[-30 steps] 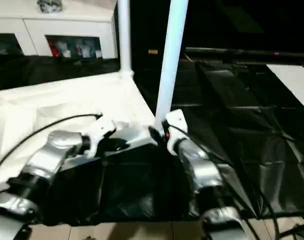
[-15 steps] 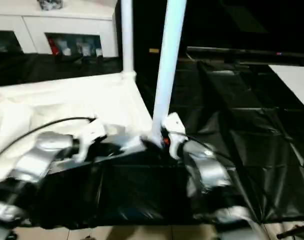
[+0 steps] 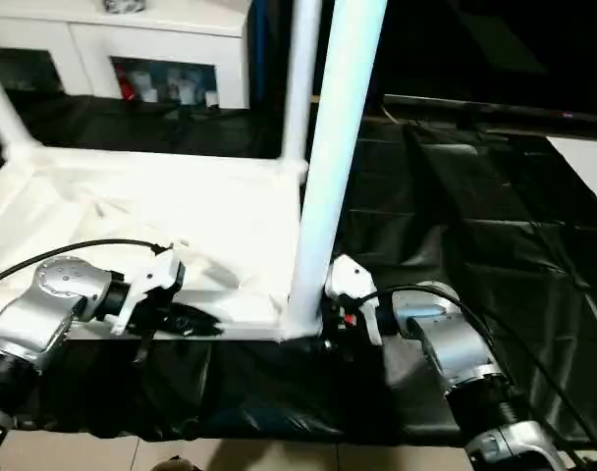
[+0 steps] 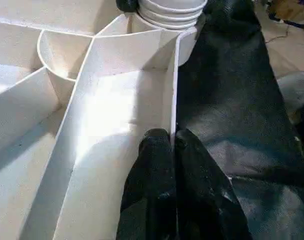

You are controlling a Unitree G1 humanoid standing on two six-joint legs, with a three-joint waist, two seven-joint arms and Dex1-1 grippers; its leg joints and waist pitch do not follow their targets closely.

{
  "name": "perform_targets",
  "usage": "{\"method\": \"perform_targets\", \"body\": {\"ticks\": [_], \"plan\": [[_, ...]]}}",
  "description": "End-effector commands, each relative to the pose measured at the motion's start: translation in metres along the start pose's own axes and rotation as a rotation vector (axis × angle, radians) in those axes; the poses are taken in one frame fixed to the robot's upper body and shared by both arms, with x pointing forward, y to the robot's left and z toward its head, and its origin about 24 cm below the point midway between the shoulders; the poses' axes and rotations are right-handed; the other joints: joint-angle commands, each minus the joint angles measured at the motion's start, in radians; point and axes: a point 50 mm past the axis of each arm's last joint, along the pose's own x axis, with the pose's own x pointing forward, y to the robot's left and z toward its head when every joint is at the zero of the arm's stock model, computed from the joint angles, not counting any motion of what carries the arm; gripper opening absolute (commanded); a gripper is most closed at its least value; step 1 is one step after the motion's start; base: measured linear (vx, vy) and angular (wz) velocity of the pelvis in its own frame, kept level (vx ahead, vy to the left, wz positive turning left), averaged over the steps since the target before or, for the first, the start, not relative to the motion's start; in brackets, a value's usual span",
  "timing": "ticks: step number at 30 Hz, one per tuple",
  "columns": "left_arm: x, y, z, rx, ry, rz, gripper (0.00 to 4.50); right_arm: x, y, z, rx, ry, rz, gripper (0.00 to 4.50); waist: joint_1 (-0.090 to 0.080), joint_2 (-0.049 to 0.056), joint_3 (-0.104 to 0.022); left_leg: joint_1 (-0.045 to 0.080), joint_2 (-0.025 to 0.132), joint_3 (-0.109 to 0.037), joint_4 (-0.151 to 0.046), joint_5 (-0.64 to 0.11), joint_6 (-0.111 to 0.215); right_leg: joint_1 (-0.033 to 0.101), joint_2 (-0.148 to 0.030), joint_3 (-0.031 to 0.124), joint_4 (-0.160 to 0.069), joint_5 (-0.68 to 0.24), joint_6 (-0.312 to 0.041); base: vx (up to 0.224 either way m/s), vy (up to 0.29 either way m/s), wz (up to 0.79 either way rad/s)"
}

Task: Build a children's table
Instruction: Rotate leg to tighten

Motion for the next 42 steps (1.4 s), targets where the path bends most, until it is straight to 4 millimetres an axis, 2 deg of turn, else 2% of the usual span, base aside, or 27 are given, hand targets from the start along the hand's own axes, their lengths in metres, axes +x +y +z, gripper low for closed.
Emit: {"method": "perform_targets", "body": {"ticks": [1, 6, 12, 13, 14, 17, 19, 21, 22, 23, 24, 25, 28, 29, 30, 31, 34, 35, 39, 42], "plan": [[0.002, 0.0, 0.014, 0.054, -0.07, -0.014, 0.0, 0.011, 0.013, -0.001, 0.001, 0.002, 0.122, 3.33, -0.002, 0.0, -0.059, 0.005, 0.019, 0.009, -0.061, -0.17, 0.058, 0.048, -0.036, 0.03, -0.054, -0.088, -0.245, 0.0, 0.0, 0.0], [0.003, -0.001, 0.013, 0.047, -0.08, -0.006, 0.0, 0.014, 0.016, -0.004, 0.016, 0.007, 0.131, 2.89, 0.003, 0.0, -0.059, 0.005, 0.019, 0.008, -0.063, -0.176, 0.048, 0.047, -0.039, 0.03, -0.054, -0.102, -0.241, 0.0, 0.0, 0.0], [0.015, 0.004, 0.017, 0.059, -0.114, 0.088, 0.0, 0.024, 0.013, -0.007, 0.047, -0.029, 0.054, 2.73, 0.004, -0.002, -0.059, 0.006, 0.018, 0.008, -0.062, -0.178, 0.046, 0.047, -0.039, 0.031, -0.056, -0.108, -0.236, 0.0, 0.0, 0.0], [0.024, 0.007, 0.021, 0.055, -0.128, 0.137, 0.0, 0.033, 0.006, -0.005, 0.07, -0.068, -0.058, 2.72, 0.0, 0.0, -0.055, 0.004, 0.018, 0.007, -0.065, -0.201, 0.034, 0.044, -0.042, 0.032, -0.062, -0.146, -0.231, 0.0, 0.0, 0.0], [0.03, 0.011, 0.024, 0.054, -0.126, 0.186, 0.0, 0.041, -0.001, -0.005, 0.102, -0.08, -0.152, 2.71, -0.003, 0.001, -0.052, 0.004, 0.016, 0.004, -0.07, -0.236, 0.011, 0.044, -0.044, 0.03, -0.069, -0.227, -0.211, 0.0, 0.0, 0.0], [0.039, 0.016, 0.028, 0.042, -0.134, 0.248, 0.0, 0.051, -0.011, -0.006, 0.134, -0.081, -0.289, 2.7, -0.011, -0.002, -0.053, 0.008, 0.014, -0.001, -0.075, -0.268, -0.021, 0.044, -0.047, 0.03, -0.08, -0.343, -0.164, 0.0, 0.0, 0.0], [0.045, 0.018, 0.033, 0.036, -0.147, 0.281, 0.0, 0.059, -0.016, -0.006, 0.171, -0.082, -0.363, 2.7, -0.023, 0.001, -0.053, 0.009, 0.013, -0.002, -0.075, -0.283, -0.023, 0.038, -0.043, 0.032, -0.083, -0.347, -0.155, 0.0, 0.0, 0.0], [0.054, 0.022, 0.039, 0.032, -0.154, 0.323, 0.0, 0.072, -0.021, -0.001, 0.223, -0.11, -0.44, 2.69, -0.026, 0.008, -0.053, 0.007, 0.012, -0.005, -0.077, -0.29, -0.025, 0.039, -0.043, 0.031, -0.084, -0.357, -0.15, 0.0, 0.0, 0.0], [0.054, 0.022, 0.039, 0.032, -0.154, 0.323, 0.0, 0.072, -0.021, -0.001, 0.223, -0.11, -0.44, 2.69, -0.03, 0.005, -0.053, 0.006, 0.012, -0.004, -0.077, -0.291, -0.025, 0.039, -0.042, 0.032, -0.085, -0.355, -0.149, 0.0, 0.0, 0.0], [0.065, 0.025, 0.048, 0.026, -0.172, 0.377, 0.0, 0.088, -0.027, 0.006, 0.259, -0.118, -0.547, 2.69, -0.031, 0.007, -0.053, 0.005, 0.012, -0.004, -0.077, -0.287, -0.028, 0.038, -0.042, 0.031, -0.085, -0.354, -0.145, 0.0, 0.0, 0.0], [0.069, 0.026, 0.052, 0.02, -0.184, 0.394, 0.0, 0.094, -0.029, 0.009, 0.274, -0.117, -0.591, 2.69, -0.036, 0.006, -0.052, 0.006, 0.012, -0.002, -0.078, -0.288, -0.033, 0.033, -0.041, 0.033, -0.086, -0.357, -0.147, 0.0, 0.0, 0.0], [0.075, 0.027, 0.058, 0.014, -0.199, 0.413, 0.0, 0.103, -0.032, 0.013, 0.29, -0.121, -0.65, 2.69, -0.038, 0.009, -0.056, 0.007, 0.01, -0.006, -0.077, -0.29, -0.039, 0.038, -0.044, 0.03, -0.086, -0.38, -0.141, 0.0, 0.0, 0.0], [0.081, 0.024, 0.064, 0.037, -0.212, 0.392, 0.0, 0.113, -0.03, 0.021, 0.283, -0.154, -0.635, 2.69, -0.041, 0.011, -0.057, 0.004, 0.01, -0.004, -0.076, -0.277, -0.03, 0.037, -0.041, 0.031, -0.084, -0.322, -0.149, 0.0, 0.0, 0.0], [0.081, 0.023, 0.065, 0.045, -0.214, 0.386, 0.0, 0.114, -0.029, 0.023, 0.276, -0.173, -0.61, 2.69, -0.04, 0.012, -0.06, 0.003, 0.012, -0.003, -0.074, -0.266, -0.021, 0.039, -0.04, 0.032, -0.08, -0.273, -0.156, 0.0, 0.0, 0.0], [0.081, 0.022, 0.065, 0.056, -0.218, 0.376, 0.0, 0.113, -0.028, 0.022, 0.258, -0.169, -0.6, 3.24, -0.042, 0.011, -0.061, -0.001, 0.011, -0.003, -0.074, -0.255, -0.017, 0.042, -0.039, 0.031, -0.077, -0.245, -0.161, 0.0, 0.0, 0.0], [0.079, 0.019, 0.064, 0.078, -0.229, 0.343, 0.0, 0.11, -0.027, 0.02, 0.274, -0.181, -0.562, 3.24, -0.044, 0.008, -0.062, -0.006, 0.01, -0.004, -0.073, -0.22, -0.005, 0.048, -0.038, 0.029, -0.072, -0.192, -0.167, 0.0, 0.0, 0.0], [0.075, 0.015, 0.06, 0.107, -0.225, 0.305, 0.0, 0.104, -0.027, 0.017, 0.27, -0.181, -0.536, 3.44, -0.047, 0.009, -0.065, -0.007, 0.009, -0.002, -0.069, -0.178, 0.014, 0.051, -0.036, 0.03, -0.064, -0.116, -0.185, 0.0, 0.0, 0.0], [0.071, 0.012, 0.055, 0.116, -0.208, 0.283, 0.0, 0.099, -0.028, 0.013, 0.238, -0.157, -0.525, 3.75, -0.048, 0.009, -0.066, -0.005, 0.01, 0.0, -0.066, -0.163, 0.023, 0.053, -0.035, 0.03, -0.059, -0.073, -0.203, 0.0, 0.0, 0.0], [0.062, 0.01, 0.046, 0.12, -0.175, 0.253, 0.0, 0.084, -0.028, 0.005, 0.187, -0.12, -0.475, 3.88, -0.044, 0.01, -0.067, 0.001, 0.011, 0.004, -0.062, -0.141, 0.048, 0.053, -0.035, 0.03, -0.055, -0.025, -0.233, 0.0, 0.0, 0.0], [0.051, 0.012, 0.035, 0.13, -0.113, 0.262, 0.0, 0.066, -0.031, 0.0, 0.139, -0.092, -0.449, 3.88, -0.042, 0.01, -0.064, 0.002, 0.012, 0.005, -0.063, -0.157, 0.055, 0.051, -0.035, 0.03, -0.057, -0.034, -0.24, 0.0, 0.0, 0.0]]}}
